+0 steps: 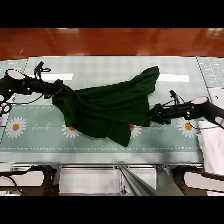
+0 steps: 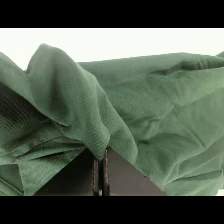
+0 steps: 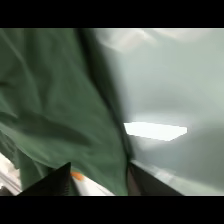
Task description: Fold the shirts.
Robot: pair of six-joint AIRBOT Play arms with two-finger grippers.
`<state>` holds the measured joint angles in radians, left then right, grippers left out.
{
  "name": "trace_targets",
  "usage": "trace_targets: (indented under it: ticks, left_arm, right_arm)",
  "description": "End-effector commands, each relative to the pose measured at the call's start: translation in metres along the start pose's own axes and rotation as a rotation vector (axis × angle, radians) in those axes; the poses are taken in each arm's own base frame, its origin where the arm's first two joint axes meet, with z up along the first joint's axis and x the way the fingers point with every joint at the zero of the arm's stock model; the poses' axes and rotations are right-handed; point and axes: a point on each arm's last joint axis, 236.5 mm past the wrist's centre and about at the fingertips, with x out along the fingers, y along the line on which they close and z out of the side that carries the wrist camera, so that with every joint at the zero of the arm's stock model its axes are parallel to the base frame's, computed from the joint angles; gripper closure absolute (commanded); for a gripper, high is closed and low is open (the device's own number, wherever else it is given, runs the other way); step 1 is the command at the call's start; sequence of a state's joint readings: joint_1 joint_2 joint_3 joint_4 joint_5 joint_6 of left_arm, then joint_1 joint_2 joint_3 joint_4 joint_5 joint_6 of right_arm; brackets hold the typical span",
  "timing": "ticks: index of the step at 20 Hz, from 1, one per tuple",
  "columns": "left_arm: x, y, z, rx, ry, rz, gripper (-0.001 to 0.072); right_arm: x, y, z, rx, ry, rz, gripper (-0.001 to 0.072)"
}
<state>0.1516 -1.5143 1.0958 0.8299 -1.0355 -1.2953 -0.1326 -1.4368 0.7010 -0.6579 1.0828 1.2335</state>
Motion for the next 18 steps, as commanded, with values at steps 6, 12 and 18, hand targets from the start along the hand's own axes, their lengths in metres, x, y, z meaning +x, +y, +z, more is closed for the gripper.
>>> trace_targets:
  ticks: [6, 12, 18]
  left_arm:
    - [-0.001, -0.002, -0.006, 0.001, 0.025, -0.008, 0.0685]
    - [-0.033, -0.023, 0.004, 0.05, -0.042, -0.025, 0.0685]
    - [-0.23, -0.139, 0.069, 0.294, -0.571, -0.14, 0.0685]
  right_arm:
    - [0.021, 0.068, 0.02, -0.202, 0.078, 0.027, 0.0451]
    - [0.0, 0.101, 0.031, -0.296, 0.048, 0.057, 0.0694]
    - [-0.2, 0.253, 0.079, -0.68, -0.423, 0.033, 0.0694]
